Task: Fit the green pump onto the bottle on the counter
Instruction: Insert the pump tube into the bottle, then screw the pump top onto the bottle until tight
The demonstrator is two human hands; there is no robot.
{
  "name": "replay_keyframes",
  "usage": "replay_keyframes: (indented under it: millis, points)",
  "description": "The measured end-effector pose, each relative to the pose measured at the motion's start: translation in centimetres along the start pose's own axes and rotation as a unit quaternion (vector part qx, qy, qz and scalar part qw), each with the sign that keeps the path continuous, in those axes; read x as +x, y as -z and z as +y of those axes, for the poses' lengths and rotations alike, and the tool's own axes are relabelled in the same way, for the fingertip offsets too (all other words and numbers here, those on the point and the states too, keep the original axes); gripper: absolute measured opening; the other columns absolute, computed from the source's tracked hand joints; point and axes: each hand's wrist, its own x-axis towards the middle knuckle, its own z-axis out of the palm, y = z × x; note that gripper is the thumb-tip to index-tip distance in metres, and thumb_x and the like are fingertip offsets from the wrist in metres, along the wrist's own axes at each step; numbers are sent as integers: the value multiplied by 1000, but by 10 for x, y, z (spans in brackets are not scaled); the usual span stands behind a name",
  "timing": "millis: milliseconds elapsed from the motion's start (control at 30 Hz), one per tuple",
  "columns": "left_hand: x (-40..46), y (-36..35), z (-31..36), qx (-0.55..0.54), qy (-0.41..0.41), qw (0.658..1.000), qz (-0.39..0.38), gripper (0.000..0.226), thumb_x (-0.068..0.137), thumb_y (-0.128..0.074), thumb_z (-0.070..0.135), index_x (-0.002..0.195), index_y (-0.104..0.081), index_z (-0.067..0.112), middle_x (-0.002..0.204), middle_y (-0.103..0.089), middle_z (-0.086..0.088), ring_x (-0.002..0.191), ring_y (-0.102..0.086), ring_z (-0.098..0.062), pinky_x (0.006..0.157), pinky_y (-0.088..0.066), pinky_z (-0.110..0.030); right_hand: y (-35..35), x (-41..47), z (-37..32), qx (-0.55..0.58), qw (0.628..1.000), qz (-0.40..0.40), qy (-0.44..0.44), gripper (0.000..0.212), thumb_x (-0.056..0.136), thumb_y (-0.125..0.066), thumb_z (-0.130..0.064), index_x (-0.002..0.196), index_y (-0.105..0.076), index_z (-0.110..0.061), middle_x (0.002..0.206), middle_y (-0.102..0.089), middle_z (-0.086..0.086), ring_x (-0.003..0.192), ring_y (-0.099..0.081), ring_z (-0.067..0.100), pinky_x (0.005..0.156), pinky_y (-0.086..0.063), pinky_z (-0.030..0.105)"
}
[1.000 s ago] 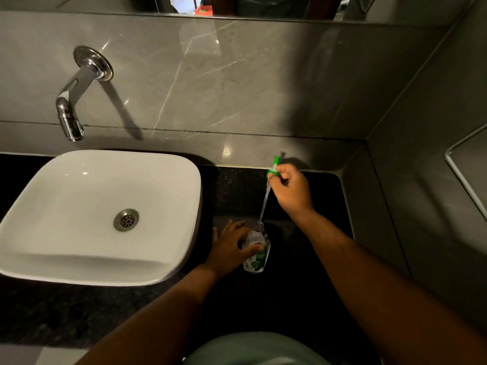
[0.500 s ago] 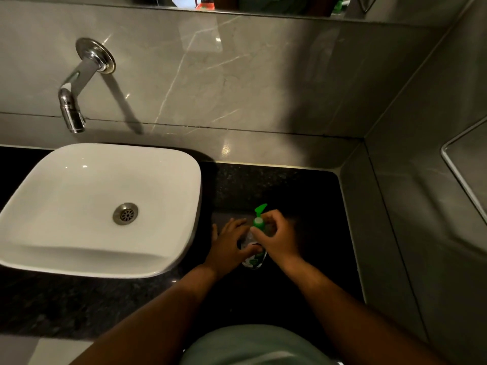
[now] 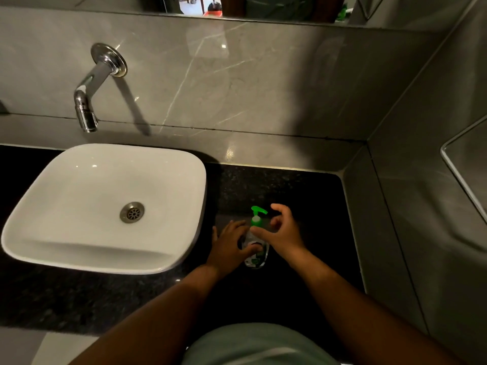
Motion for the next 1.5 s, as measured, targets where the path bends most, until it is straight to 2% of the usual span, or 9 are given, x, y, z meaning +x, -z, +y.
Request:
replay_keyframes:
  millis: [100,233,333,500,700,900,1233,1400,1500]
  points:
    - [0,1,0,12,-4,1000,0,72,73,-51,75,134,-46,37,150,-34,13,142,-17,-11,112,10,-56,2,0,-2,87,992,-81,-40,82,76,-77,-18,143,-30,-20,126,-51,-7,114,-51,8,98,-45,29]
    - [-2,0,3,13,-15,1000,-8,71,74,-53,73,136,-43,39,151,-33,13,142,-15,-11,112,11,-56,4,1,-5,48,996,-71,-11,71,72,-79,-13,134,-45,-18,99,-67,-5,91,-64,3,83,-54,23]
    - [-3,0,5,1,-17,1000,1,69,74,-53,74,133,-43,42,149,-36,13,142,-18,-10,111,10,-56,1,0,-6,-24,999,-27,18,79,58,-89,-27,125,-47,-25,89,-55,-5,82,-55,7,70,-46,18]
    - [-1,1,2,16,-16,1000,14,75,69,-48,79,133,-45,39,148,-36,15,140,-19,-8,112,8,-59,0,2,-2,89,991,-101,-7,84,75,-77,-15,144,-30,-22,122,-55,-9,115,-55,8,100,-46,34]
    - [-1,-3,1,22,-32,999,-4,73,71,-55,74,134,-44,40,150,-35,12,143,-17,-13,111,11,-56,0,3,-9,-11,998,-58,25,65,64,-86,-25,119,-51,-31,92,-57,-11,85,-58,4,64,-43,3]
    - [0,-1,-2,23,-18,1000,2,77,69,-48,79,135,-43,40,149,-34,13,143,-16,-12,112,11,-58,6,2,-8,83,991,-104,-8,59,82,-69,-8,135,-47,-17,120,-61,-1,110,-60,11,83,-52,17]
    - [2,-4,-2,39,-40,998,-1,78,70,-51,78,135,-45,35,150,-34,12,143,-17,-14,110,11,-58,19,5,-2,-36,987,-152,27,45,88,-61,-11,131,-52,-19,126,-62,1,115,-58,12,101,-47,36]
    - [3,-5,0,48,-34,998,-1,81,70,-48,81,135,-46,33,151,-34,11,143,-16,-14,110,11,-59,14,-3,1,-14,991,-133,31,33,89,-58,-10,117,-60,-27,109,-60,-26,113,-57,3,81,-46,5]
    - [3,-5,1,51,-23,998,3,80,69,-47,81,135,-46,35,150,-34,12,143,-16,-14,110,11,-59,6,-6,1,-36,995,-79,51,27,84,-66,-15,110,-62,-23,105,-62,-14,104,-59,7,79,-43,7]
